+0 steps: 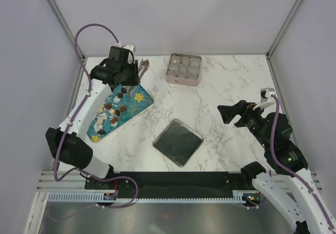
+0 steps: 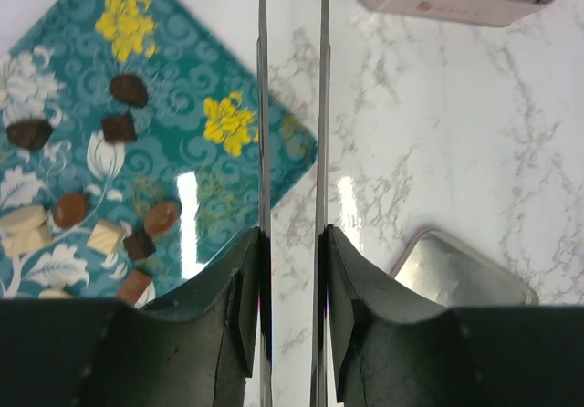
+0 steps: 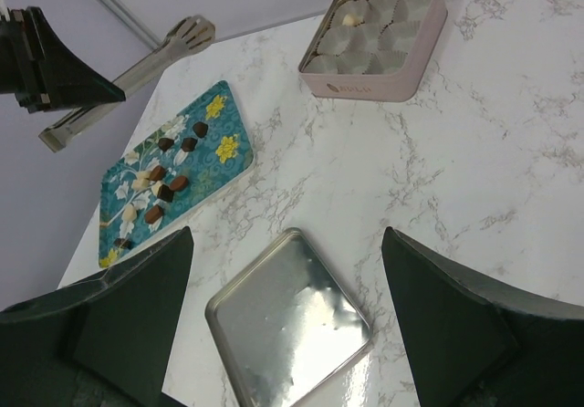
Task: Pack the chocolate
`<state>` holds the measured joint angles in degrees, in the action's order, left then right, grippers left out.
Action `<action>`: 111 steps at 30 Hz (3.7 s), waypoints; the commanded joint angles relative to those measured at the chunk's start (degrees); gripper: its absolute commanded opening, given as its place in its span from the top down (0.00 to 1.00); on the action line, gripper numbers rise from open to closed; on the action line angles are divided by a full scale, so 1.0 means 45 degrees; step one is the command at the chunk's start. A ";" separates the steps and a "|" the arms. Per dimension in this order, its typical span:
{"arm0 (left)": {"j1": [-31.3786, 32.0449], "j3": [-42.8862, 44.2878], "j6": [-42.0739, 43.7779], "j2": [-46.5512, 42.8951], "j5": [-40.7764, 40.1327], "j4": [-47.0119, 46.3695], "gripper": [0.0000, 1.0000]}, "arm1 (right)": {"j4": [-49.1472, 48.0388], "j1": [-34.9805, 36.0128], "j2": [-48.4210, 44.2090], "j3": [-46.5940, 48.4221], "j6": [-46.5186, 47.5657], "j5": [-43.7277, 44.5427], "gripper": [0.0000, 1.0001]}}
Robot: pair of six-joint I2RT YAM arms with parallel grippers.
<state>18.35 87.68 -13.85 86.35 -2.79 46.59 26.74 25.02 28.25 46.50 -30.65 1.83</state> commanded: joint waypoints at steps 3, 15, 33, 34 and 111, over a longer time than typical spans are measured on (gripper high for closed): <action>0.1136 0.2894 0.1298 0.2038 0.0561 -0.0626 0.67 | -0.0299 0.0066 0.0089 0.0369 0.0269 0.0512 0.07; 0.2094 0.8268 0.2255 0.7467 0.1283 -0.1250 0.67 | -0.0123 0.0066 0.0499 0.0721 0.0347 0.0844 0.07; 0.2446 0.8836 0.2745 1.0147 0.0737 -0.3868 0.65 | 0.0327 0.0066 0.0734 0.1249 0.0757 0.1352 0.07; 0.2446 0.8836 0.2784 1.0206 0.0659 -0.3965 0.65 | 0.0346 0.0066 0.0695 0.1229 0.0757 0.1391 0.07; -0.2066 -0.3762 -0.0536 -0.0576 -0.0944 -0.0899 0.54 | 0.0425 0.0066 -0.0457 0.0468 0.0601 0.0766 0.07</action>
<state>9.52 70.30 -14.13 82.24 -9.04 44.75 30.04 25.02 26.81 49.10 -27.46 5.80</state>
